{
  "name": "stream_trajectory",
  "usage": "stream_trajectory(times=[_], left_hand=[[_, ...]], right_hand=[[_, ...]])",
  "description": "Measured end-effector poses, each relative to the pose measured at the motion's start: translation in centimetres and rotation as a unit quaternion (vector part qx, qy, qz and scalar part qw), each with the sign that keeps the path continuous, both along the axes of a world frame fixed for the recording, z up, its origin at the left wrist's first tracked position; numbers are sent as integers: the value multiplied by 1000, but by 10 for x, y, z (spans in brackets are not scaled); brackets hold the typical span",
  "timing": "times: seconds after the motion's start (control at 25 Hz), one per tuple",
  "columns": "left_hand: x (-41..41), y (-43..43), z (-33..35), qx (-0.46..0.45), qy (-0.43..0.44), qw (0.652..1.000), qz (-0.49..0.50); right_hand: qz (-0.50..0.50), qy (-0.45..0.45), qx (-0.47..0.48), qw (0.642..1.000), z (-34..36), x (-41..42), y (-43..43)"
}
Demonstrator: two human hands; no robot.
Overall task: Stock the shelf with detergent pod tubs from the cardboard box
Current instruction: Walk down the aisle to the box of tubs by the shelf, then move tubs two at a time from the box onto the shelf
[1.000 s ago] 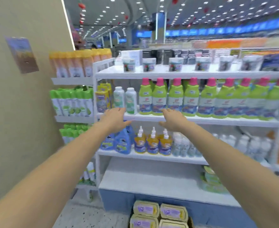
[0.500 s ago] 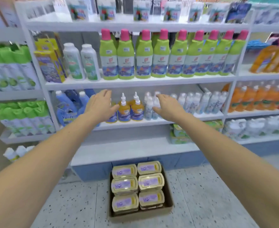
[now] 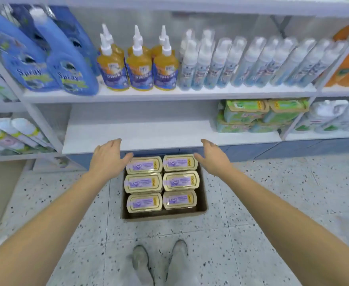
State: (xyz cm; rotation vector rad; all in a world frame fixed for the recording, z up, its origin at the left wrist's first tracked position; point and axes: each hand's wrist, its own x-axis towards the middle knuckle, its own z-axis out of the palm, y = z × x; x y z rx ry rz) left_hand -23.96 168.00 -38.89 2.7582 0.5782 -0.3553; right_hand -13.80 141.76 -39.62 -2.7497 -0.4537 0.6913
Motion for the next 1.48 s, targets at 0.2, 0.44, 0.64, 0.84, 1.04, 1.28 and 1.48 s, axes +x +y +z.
stream_trajectory(times=[0.2, 0.44, 0.64, 0.84, 1.04, 1.28, 1.48], left_hand=[[-15, 5, -120, -38, 40, 998, 42], [-42, 21, -297, -91, 21, 988, 122], [-47, 26, -405, -154, -38, 959, 235], [-35, 40, -451, -181, -98, 944, 260], [-30, 49, -472, -359, -159, 863, 318], [-33, 48, -472, -378, -197, 844, 327], [-36, 40, -466, -376, -209, 840, 332]], right_hand=[[-51, 45, 5, 998, -118, -10, -13], [-107, 25, 47, 993, -288, -13, -21], [-135, -77, 59, 986, -398, -3, -26], [-192, -145, 127, 962, -446, 12, -43], [-250, -98, 210, 940, -464, 17, -55], [-261, -49, 307, 914, -462, 15, -63], [-246, -76, 285, 923, -454, 15, -64]])
